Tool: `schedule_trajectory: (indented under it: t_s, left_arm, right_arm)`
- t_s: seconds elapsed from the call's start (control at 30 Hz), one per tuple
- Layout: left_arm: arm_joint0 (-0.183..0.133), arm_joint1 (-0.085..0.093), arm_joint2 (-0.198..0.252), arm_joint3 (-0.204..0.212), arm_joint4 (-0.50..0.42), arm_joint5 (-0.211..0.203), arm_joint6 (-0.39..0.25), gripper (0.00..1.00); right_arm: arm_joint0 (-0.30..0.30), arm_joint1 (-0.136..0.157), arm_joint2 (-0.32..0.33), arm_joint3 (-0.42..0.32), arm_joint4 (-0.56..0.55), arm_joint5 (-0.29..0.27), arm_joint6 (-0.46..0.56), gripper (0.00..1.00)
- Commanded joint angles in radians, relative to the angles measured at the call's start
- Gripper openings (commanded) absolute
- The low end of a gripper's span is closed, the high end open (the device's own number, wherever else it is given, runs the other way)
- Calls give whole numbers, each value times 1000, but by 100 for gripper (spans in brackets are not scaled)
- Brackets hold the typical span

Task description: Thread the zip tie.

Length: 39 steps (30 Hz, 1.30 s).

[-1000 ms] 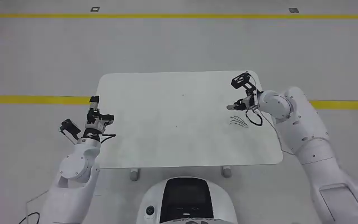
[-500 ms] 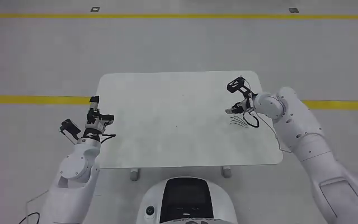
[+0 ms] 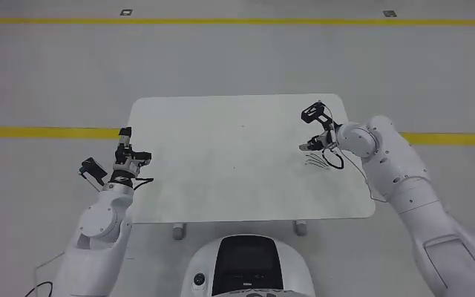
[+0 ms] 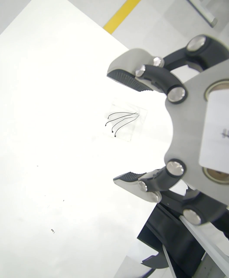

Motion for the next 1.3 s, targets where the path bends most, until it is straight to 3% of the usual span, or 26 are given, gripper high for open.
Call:
schedule_trajectory:
  t_s: [0.0, 0.13, 0.37, 0.57, 0.63, 0.8, 1.1, 1.17, 1.27]
  left_arm:
    - [0, 0, 0, 0, 0, 0, 0, 100]
    - [0, 0, 0, 0, 0, 0, 0, 100]
    - [0, 0, 0, 0, 0, 0, 0, 100]
    - [0, 0, 0, 0, 0, 0, 0, 100]
    - [0, 0, 0, 0, 0, 0, 0, 100]
    - [0, 0, 0, 0, 0, 0, 0, 100]
    - [0, 0, 0, 0, 0, 0, 0, 100]
    - [0, 0, 0, 0, 0, 0, 0, 100]
    - [0, 0, 0, 0, 0, 0, 0, 100]
  right_arm:
    - [1, 1, -10, -4, -36, 0, 10, 100]
    - [22, 2, -64, 20, -80, 0, 52, 100]
    - [111, -6, -243, 103, -24, 0, 96, 100]
    - [111, -6, -243, 103, -24, 0, 96, 100]
    - [100, -3, -246, 96, -33, 0, 53, 100]
    - [110, 15, -311, 110, 29, 0, 12, 100]
    - [111, 17, -305, 125, 27, 4, 7, 100]
    - [105, 26, -285, 148, 29, 0, -16, 100]
    - [90, 43, -282, 110, 65, 0, 13, 100]
